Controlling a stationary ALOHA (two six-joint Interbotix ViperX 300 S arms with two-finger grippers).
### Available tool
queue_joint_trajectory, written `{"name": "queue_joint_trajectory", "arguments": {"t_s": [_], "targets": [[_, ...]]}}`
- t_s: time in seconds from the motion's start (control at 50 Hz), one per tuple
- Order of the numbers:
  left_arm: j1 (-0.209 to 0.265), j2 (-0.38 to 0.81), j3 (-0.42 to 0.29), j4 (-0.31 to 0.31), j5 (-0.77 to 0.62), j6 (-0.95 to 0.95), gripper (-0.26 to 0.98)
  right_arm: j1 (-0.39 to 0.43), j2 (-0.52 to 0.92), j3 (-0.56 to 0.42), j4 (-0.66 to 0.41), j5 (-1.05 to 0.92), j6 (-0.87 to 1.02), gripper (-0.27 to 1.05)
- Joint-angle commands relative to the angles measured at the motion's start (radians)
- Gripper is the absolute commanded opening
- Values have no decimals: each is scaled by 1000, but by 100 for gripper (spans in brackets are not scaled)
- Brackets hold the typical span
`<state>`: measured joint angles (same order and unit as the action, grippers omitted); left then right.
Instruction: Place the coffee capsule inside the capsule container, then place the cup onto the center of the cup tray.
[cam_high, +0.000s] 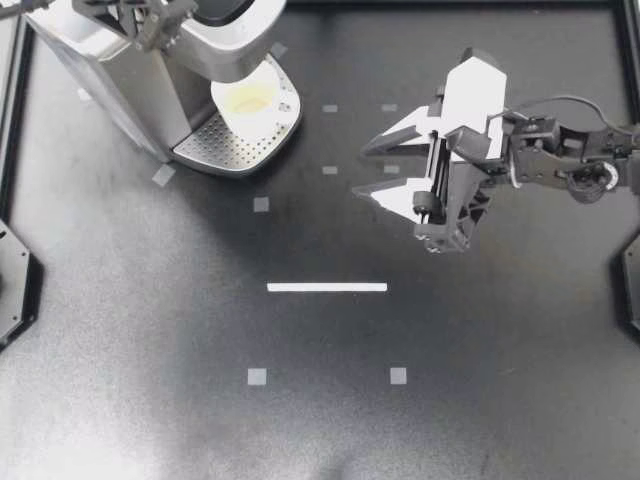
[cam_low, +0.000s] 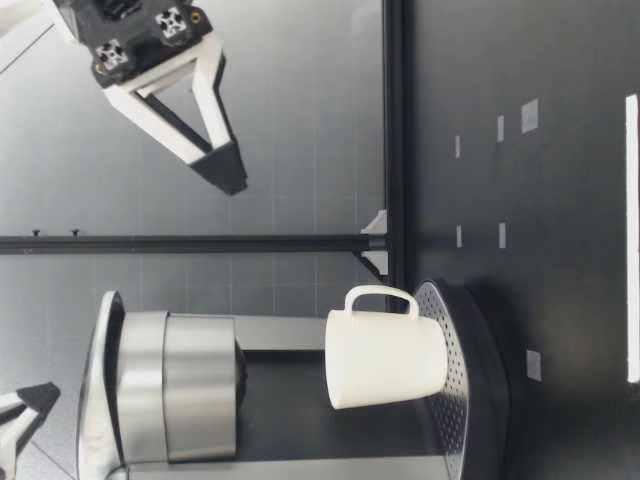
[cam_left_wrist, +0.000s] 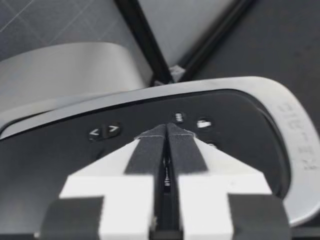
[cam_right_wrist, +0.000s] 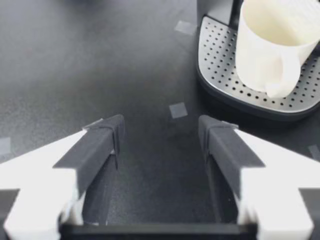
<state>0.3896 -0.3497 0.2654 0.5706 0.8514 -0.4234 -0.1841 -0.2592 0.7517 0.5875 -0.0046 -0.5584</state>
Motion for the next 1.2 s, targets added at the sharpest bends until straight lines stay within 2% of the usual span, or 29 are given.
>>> {"name": "queue_joint_trajectory", "arguments": {"t_s": [0.0, 0.52, 0.7, 1.18], "targets": [[18, -8, -21, 3, -11, 0, 5, 6, -26, -9, 2, -9, 2, 57], [25, 18, -12, -6, -12, 0, 5, 6, -26, -6, 2, -20, 2, 57], [25, 18, 5, -31, -12, 2, 5, 6, -26, -6, 3, -20, 0, 57], [25, 64, 17, -46, 28, 0, 5, 6, -26, -6, 3, -20, 2, 57]]}}
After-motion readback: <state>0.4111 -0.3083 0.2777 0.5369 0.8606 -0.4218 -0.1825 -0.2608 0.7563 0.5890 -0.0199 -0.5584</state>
